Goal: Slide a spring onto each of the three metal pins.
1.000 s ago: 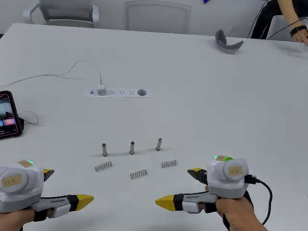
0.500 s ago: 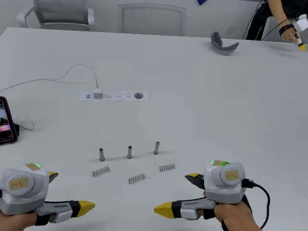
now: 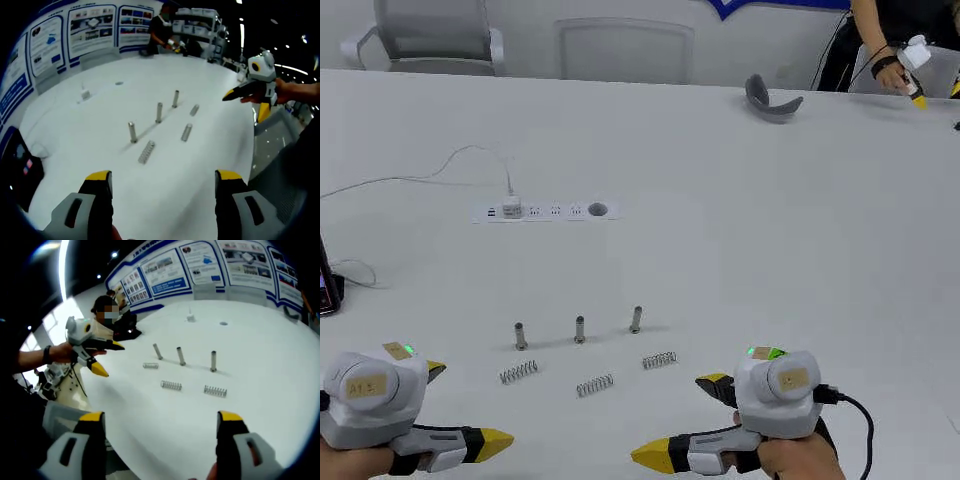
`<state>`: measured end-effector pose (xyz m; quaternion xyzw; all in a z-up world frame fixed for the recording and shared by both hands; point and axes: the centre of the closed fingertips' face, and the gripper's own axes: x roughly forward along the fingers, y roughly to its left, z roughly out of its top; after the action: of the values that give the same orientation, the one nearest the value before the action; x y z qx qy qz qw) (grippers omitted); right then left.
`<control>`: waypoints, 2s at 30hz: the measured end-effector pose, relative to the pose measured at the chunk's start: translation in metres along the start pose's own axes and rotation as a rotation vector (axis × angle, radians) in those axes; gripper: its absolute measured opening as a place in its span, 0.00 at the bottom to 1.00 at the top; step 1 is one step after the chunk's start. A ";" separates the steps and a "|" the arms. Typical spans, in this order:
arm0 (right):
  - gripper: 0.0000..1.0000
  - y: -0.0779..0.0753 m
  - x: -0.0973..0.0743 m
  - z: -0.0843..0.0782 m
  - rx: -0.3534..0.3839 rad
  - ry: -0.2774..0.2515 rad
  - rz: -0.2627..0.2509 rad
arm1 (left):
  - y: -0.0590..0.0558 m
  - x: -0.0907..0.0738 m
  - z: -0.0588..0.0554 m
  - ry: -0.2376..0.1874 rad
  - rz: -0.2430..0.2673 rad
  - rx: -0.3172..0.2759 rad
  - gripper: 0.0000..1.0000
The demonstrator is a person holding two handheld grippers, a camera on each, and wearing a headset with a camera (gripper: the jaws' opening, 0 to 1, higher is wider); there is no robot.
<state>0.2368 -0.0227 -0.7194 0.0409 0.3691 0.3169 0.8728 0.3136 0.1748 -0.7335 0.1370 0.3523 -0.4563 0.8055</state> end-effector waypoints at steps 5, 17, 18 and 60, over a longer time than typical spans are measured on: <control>0.94 -0.001 -0.001 -0.001 -0.006 0.004 0.002 | 0.001 0.008 0.001 0.024 -0.014 0.027 0.84; 0.93 -0.005 -0.002 0.001 -0.002 -0.001 -0.001 | 0.000 0.028 0.008 0.045 -0.066 0.071 0.71; 0.93 -0.005 -0.003 0.000 -0.002 0.001 -0.001 | 0.001 0.031 0.007 0.048 -0.067 0.075 0.71; 0.92 -0.013 -0.006 -0.016 0.032 0.028 -0.004 | 0.019 0.080 -0.002 0.053 -0.003 0.029 0.15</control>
<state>0.2294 -0.0387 -0.7315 0.0497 0.3862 0.3098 0.8674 0.3554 0.1353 -0.7918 0.1599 0.3671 -0.4589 0.7931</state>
